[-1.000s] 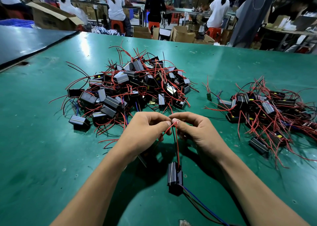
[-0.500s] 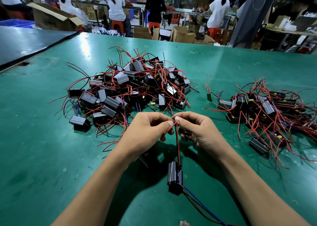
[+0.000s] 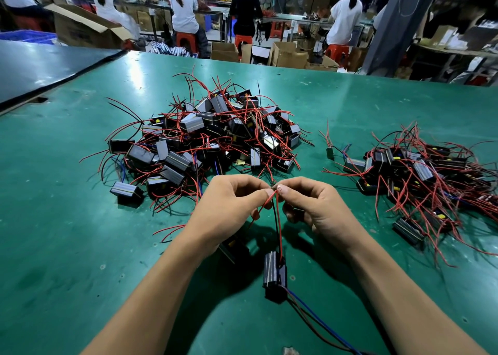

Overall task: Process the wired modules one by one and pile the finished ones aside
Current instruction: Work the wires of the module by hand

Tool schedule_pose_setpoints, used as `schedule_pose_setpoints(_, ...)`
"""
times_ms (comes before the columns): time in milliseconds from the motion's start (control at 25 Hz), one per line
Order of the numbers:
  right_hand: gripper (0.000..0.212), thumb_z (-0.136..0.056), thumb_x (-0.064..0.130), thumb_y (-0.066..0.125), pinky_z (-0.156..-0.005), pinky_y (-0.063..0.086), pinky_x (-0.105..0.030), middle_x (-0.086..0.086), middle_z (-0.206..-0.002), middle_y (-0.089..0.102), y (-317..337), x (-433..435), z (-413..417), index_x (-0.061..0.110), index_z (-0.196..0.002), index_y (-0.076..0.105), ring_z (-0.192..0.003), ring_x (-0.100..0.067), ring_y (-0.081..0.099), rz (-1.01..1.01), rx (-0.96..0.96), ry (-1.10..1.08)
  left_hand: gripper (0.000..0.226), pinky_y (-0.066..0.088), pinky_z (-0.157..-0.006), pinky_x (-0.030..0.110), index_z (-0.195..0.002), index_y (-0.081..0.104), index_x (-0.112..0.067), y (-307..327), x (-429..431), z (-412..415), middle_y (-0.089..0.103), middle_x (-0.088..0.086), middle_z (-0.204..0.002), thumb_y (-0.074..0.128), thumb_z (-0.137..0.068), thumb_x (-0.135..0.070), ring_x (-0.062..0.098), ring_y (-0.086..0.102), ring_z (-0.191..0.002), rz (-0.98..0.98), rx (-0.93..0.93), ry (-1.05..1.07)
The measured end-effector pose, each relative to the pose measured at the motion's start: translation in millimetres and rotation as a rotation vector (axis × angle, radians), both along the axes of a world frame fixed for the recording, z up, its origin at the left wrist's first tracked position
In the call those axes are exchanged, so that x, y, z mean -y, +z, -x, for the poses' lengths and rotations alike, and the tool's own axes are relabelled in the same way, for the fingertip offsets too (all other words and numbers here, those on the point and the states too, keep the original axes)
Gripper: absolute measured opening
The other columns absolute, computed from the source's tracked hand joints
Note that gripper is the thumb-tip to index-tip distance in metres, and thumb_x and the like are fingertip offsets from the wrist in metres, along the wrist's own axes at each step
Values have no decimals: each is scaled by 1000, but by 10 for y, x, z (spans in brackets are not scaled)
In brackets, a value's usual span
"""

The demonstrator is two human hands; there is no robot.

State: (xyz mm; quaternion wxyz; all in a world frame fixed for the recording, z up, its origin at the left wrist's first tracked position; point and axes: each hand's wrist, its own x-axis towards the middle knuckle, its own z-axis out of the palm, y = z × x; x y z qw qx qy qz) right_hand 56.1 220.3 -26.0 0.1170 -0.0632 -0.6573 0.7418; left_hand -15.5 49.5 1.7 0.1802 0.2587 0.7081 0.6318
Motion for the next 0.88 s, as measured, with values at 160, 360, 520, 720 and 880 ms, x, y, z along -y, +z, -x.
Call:
schedule_pose_setpoints(160,29,-68,37,83,-52,40,-21,-4,-74,65,16,-7,-11,17,-89,78,-57,-12,51,-33,-15,5,6,43,-54,14,-84,74,-11,-7,1,5,66,5,-67,72,-88,-15,8,55,-55,14,-13,-5)
schedule_pose_setpoints(360,19,-74,29,82,-53,41,-17,-1,-71,67,46,1,-26,19,-90,79,-55,-10,52,-96,-24,-20,6,43,-55,14,-87,72,-11,-4,-7,9,74,15,-78,69,-90,-15,12,59,-54,38,-3,8)
schedule_pose_setpoints(520,19,-75,30,83,-54,42,-16,0,-70,67,60,47,-34,20,-90,78,-56,-9,52,-99,-35,-49,5,47,-60,21,-89,72,-9,2,-13,8,74,16,-81,69,-90,-13,13,58,-56,27,13,-9)
schedule_pose_setpoints(720,16,-75,29,78,-54,42,-16,3,-67,66,103,59,-69,19,-88,77,-55,-9,53,-149,-56,-65,5,44,-56,19,-86,73,-12,6,-1,3,73,15,-78,69,-89,-14,12,56,-52,21,-9,14)
schedule_pose_setpoints(880,23,-77,29,77,-57,43,-17,3,-77,69,113,51,-82,19,-97,76,-59,-9,54,-183,-60,-70,5,46,-60,24,-85,74,-15,5,9,12,75,7,-76,70,-88,-17,13,57,-55,12,3,21)
